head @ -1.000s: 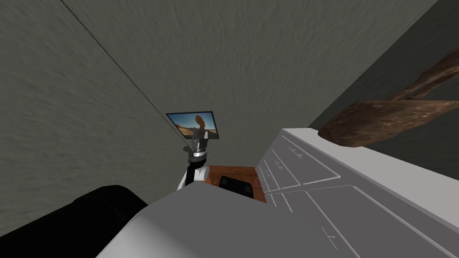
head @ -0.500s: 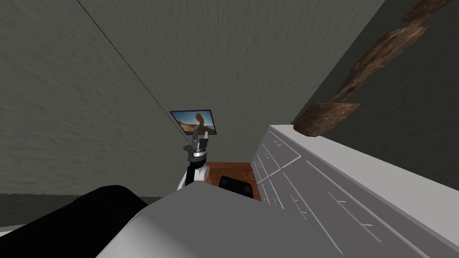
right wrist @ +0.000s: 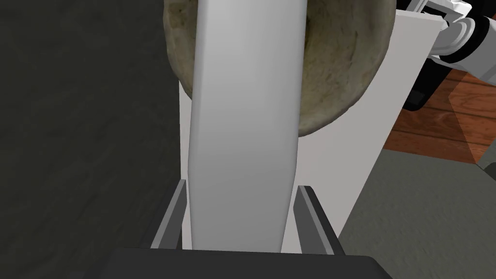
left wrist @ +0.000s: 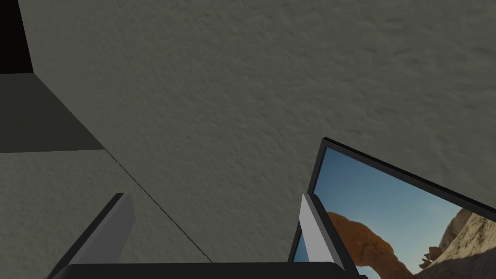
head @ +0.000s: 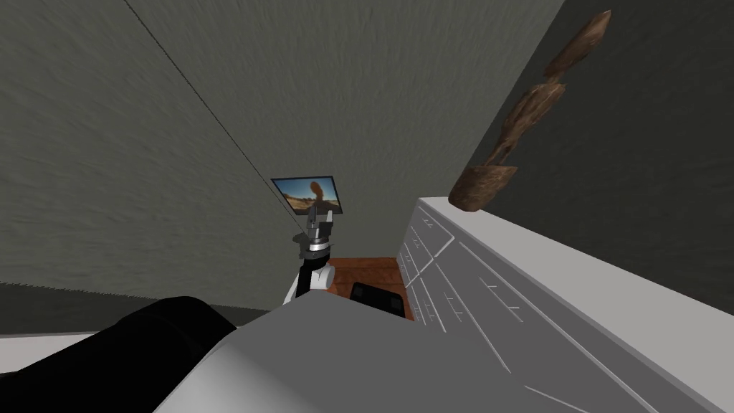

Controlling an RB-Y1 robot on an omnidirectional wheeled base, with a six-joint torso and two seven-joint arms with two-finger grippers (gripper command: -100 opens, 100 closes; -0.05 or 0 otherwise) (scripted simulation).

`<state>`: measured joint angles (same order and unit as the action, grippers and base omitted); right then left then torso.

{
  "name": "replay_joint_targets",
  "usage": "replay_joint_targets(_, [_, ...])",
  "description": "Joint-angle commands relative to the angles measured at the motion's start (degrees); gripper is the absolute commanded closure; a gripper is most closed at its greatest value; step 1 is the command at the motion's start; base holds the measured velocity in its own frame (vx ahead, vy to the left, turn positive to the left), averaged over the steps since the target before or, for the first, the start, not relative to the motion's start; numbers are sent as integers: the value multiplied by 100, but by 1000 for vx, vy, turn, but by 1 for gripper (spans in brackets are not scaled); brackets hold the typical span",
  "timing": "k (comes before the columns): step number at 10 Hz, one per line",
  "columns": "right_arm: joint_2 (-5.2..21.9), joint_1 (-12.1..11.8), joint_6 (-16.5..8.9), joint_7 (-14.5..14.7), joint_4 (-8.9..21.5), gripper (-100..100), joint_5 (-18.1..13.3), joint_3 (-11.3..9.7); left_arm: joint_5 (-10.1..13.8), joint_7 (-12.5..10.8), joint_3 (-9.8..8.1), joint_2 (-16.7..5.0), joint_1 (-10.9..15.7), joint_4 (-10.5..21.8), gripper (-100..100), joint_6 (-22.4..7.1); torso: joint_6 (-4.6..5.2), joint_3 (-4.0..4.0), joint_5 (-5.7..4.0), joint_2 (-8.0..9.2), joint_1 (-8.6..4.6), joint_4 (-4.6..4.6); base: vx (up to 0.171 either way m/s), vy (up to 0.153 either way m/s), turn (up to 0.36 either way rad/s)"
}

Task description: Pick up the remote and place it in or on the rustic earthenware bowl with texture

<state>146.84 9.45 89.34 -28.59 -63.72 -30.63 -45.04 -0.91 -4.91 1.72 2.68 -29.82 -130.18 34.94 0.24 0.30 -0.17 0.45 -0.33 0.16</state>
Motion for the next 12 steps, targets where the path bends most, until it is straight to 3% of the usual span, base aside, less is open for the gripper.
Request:
replay_joint_targets(1, [14, 5, 189, 16, -13, 100, 52, -41, 0, 0, 0, 0, 0, 0, 0, 0, 0, 0, 0, 0, 0, 0, -46, -74, -63])
replay_joint_targets(5, [33, -3, 603, 31, -12, 100, 143, -94, 0, 0, 0, 0, 0, 0, 0, 0, -5, -17, 13, -28, 32, -8, -2, -33, -56])
replay_joint_targets(7, [15, -24, 615, 39, 28, 100, 139, -82, 0, 0, 1, 1, 0, 0, 0, 0, -8, -21, 15, -35, 39, -10, 6, -12, -19])
replay_joint_targets(8, [12, -25, 642, 42, 29, -100, 141, -86, 0, 0, 1, 1, 0, 0, 0, 0, -11, -23, 18, -36, 44, -11, 0, 0, 0])
replay_joint_targets(12, [11, -25, 641, 41, 29, -100, 141, -86, 0, 0, 1, 1, 0, 0, 0, 0, -11, -24, 21, -38, 51, -11, 0, 0, 0])
